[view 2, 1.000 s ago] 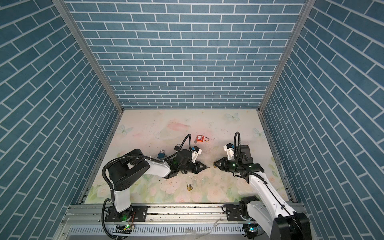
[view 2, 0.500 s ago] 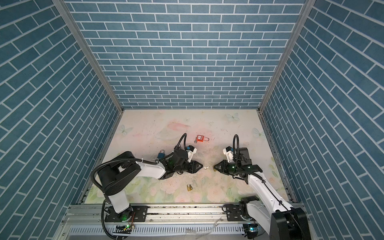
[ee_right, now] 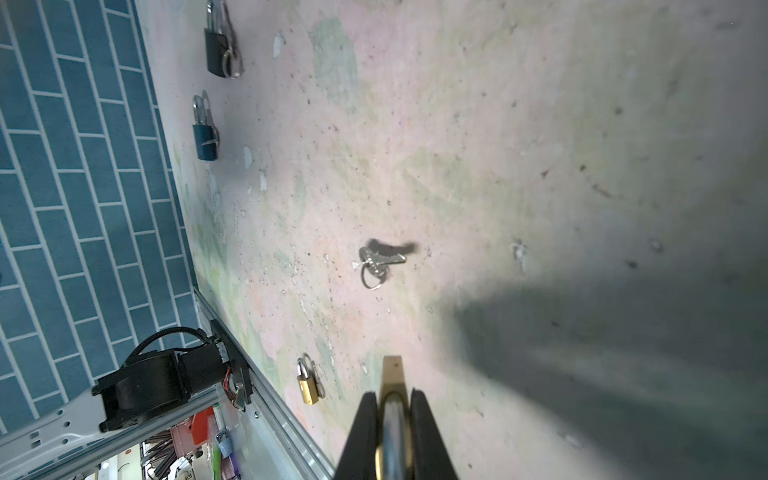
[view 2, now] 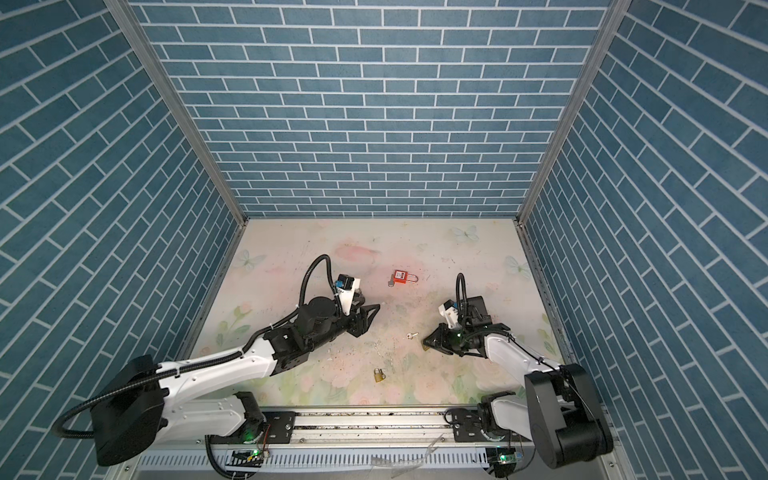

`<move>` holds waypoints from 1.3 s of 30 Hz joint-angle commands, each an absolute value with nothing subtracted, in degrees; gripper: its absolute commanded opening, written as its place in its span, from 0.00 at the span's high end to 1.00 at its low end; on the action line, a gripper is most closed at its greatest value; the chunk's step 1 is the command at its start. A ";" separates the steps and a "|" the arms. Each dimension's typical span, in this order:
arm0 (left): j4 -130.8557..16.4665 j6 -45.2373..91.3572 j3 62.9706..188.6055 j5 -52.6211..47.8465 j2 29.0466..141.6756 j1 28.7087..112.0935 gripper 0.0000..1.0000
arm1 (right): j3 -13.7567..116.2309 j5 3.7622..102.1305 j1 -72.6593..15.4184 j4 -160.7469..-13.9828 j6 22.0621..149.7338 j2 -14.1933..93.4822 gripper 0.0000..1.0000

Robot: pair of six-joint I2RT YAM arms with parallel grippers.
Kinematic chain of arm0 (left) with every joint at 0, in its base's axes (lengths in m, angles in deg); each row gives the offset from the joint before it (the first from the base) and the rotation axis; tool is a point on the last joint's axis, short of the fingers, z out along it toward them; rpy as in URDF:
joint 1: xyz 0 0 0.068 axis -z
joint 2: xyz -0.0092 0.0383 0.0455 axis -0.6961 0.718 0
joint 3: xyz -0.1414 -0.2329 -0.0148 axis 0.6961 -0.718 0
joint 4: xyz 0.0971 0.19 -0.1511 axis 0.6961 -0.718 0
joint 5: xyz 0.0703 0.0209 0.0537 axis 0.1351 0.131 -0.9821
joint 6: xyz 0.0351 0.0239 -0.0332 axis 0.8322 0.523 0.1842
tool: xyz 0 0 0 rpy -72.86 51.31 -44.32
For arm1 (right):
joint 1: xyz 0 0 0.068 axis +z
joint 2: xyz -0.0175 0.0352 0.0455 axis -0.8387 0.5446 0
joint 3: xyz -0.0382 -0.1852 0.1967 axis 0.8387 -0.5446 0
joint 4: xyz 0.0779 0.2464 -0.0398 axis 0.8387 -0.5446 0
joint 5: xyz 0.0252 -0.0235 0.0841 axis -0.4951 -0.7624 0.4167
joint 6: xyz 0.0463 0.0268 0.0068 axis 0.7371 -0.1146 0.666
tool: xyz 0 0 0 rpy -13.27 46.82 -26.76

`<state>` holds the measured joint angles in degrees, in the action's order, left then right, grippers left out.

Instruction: Lock with the key

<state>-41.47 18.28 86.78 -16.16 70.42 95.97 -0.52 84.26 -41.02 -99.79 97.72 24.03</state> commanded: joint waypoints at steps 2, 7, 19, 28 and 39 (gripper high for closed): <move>-41.76 25.56 83.59 -20.55 65.62 95.71 0.37 | 2.22 85.49 -40.57 -96.97 94.64 28.68 1.00; -39.81 27.20 81.13 -20.72 62.05 95.70 0.34 | 3.72 85.78 -40.15 -96.04 93.35 33.36 0.99; -39.53 27.06 81.34 -19.86 63.43 95.73 0.33 | 5.75 84.78 -39.25 -95.48 91.75 39.63 0.88; -39.53 26.88 81.39 -19.65 63.44 95.68 0.33 | 7.07 81.12 -39.25 -98.31 90.74 39.99 0.64; -39.29 26.29 81.36 -19.14 63.74 95.66 0.32 | 7.83 74.49 -39.25 -101.84 91.14 35.44 0.50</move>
<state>-40.95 26.41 81.43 -19.44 63.51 95.88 7.76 80.70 -39.27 -97.62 92.23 35.85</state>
